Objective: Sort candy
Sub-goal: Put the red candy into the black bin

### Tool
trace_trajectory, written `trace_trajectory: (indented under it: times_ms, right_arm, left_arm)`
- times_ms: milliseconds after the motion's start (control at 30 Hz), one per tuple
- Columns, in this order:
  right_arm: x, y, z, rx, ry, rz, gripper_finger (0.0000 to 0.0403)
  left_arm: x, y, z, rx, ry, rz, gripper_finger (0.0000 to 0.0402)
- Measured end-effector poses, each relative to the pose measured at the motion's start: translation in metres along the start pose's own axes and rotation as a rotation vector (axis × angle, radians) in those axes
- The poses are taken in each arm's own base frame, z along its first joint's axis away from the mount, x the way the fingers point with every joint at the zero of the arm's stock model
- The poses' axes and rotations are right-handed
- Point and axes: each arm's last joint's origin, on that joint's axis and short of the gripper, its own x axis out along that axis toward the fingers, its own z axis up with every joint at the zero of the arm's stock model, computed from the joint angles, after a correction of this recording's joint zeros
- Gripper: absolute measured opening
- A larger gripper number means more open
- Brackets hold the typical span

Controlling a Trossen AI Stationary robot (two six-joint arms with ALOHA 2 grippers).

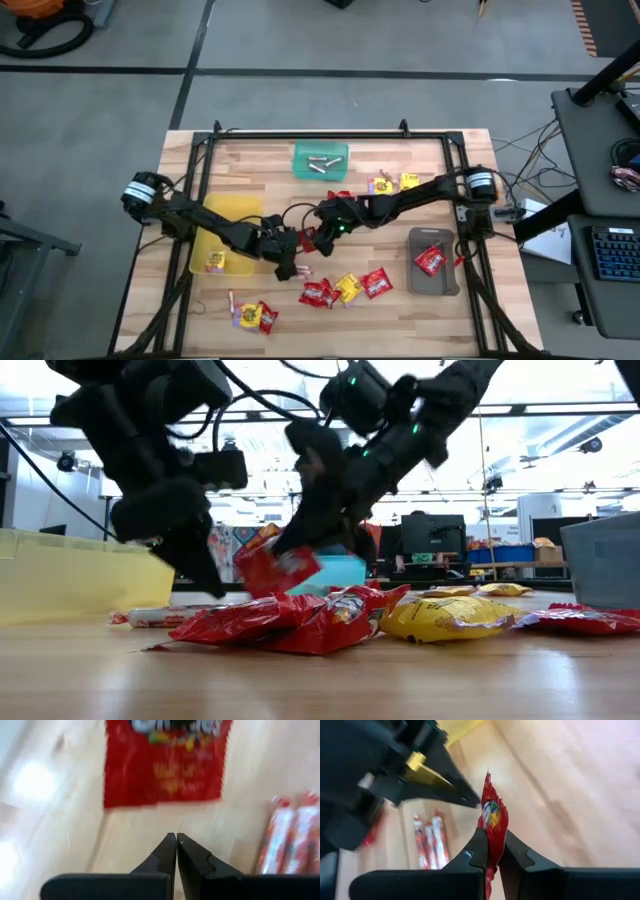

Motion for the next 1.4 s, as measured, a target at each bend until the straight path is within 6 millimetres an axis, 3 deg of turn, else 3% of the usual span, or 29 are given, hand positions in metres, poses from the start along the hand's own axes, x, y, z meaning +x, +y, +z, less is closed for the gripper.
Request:
trace_trajectory:
  times_ms: [200,367,567,800,1067,1233,1400]
  right_arm:
    - [-0.061,0.027,0.008,-0.082,0.026,-0.082,0.0015]
    - [-0.118,0.049,-0.003,-0.083,0.081,-0.133,0.0014]
    - [-0.176,0.064,-0.033,0.051,0.147,-0.208,0.0014]
    - [-0.226,0.056,-0.08,0.326,0.271,-0.399,0.0012]
    - [-0.252,0.041,-0.129,0.596,0.343,-0.507,0.0012]
    - [-0.248,0.025,-0.155,0.677,0.338,-0.584,0.0012]
    - [-0.237,0.015,-0.165,0.677,0.266,-0.582,0.0027]
  left_arm:
    - [-0.023,0.004,0.013,-0.027,-0.11,-0.015,0.0]
    - [-0.039,0.007,0.021,0.002,-0.177,-0.03,0.0]
    - [-0.043,0.008,0.023,0.008,-0.197,-0.036,0.0]
    - [-0.039,0.007,0.022,0.019,-0.186,-0.029,0.0]
    - [-0.039,0.007,0.022,0.036,-0.186,-0.027,0.0]
    - [-0.039,0.007,0.022,0.045,-0.187,-0.026,0.0]
    - [-0.039,0.007,0.022,0.052,-0.186,-0.024,0.0]
